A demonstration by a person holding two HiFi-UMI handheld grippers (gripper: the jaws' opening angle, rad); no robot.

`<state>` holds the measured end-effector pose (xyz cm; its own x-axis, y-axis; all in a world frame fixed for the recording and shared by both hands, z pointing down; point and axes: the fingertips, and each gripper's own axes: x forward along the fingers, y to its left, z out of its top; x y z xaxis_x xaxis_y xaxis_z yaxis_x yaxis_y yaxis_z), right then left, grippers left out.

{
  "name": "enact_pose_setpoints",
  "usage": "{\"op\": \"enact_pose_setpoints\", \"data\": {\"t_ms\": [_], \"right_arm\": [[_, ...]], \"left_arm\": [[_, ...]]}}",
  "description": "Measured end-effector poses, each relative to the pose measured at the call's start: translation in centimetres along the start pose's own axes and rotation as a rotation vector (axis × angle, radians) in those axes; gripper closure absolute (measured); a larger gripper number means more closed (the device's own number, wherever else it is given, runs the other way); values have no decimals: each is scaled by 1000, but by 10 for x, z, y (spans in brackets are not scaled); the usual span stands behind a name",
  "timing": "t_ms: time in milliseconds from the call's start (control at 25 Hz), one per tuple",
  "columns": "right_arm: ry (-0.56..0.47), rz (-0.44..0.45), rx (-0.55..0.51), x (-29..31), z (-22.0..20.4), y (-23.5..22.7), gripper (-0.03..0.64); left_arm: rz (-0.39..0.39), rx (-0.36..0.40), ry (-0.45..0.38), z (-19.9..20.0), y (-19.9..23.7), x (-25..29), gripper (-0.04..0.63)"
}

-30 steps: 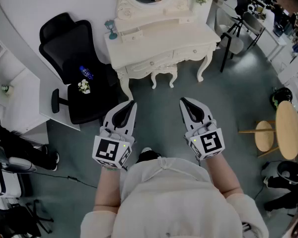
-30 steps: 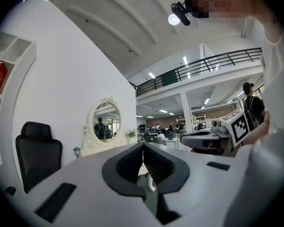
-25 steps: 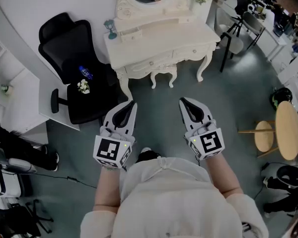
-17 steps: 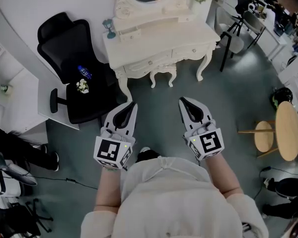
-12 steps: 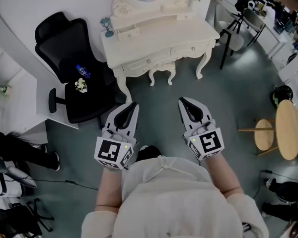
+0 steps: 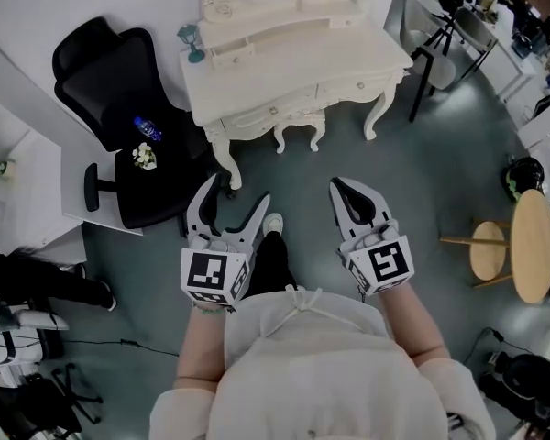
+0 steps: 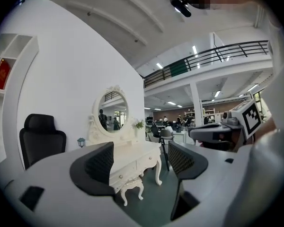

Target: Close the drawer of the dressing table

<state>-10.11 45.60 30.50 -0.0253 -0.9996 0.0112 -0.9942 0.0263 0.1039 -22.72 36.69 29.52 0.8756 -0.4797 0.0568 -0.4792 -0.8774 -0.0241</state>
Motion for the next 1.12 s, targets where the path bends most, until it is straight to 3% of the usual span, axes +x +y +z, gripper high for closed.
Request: {"op": "enact_pose_setpoints", "data": {"t_ms": [240, 480, 640, 880, 1120], "right_arm": [[18, -5, -9, 64, -10, -31, 611], [48, -17, -16, 161, -7, -70, 611], [62, -20, -31, 229, -4, -95, 611], [82, -17, -28, 316, -8, -124, 611], [101, 27, 1, 382, -22, -139, 611]], "left_arm": [[-17, -34, -1, -1, 43, 60, 238], [-43, -23, 18, 0, 106, 139, 238], [-60, -56, 28, -1, 153, 192, 238], [-8, -86, 13, 2, 226, 252, 238], [8, -86, 63, -11, 264, 294, 238]]}}
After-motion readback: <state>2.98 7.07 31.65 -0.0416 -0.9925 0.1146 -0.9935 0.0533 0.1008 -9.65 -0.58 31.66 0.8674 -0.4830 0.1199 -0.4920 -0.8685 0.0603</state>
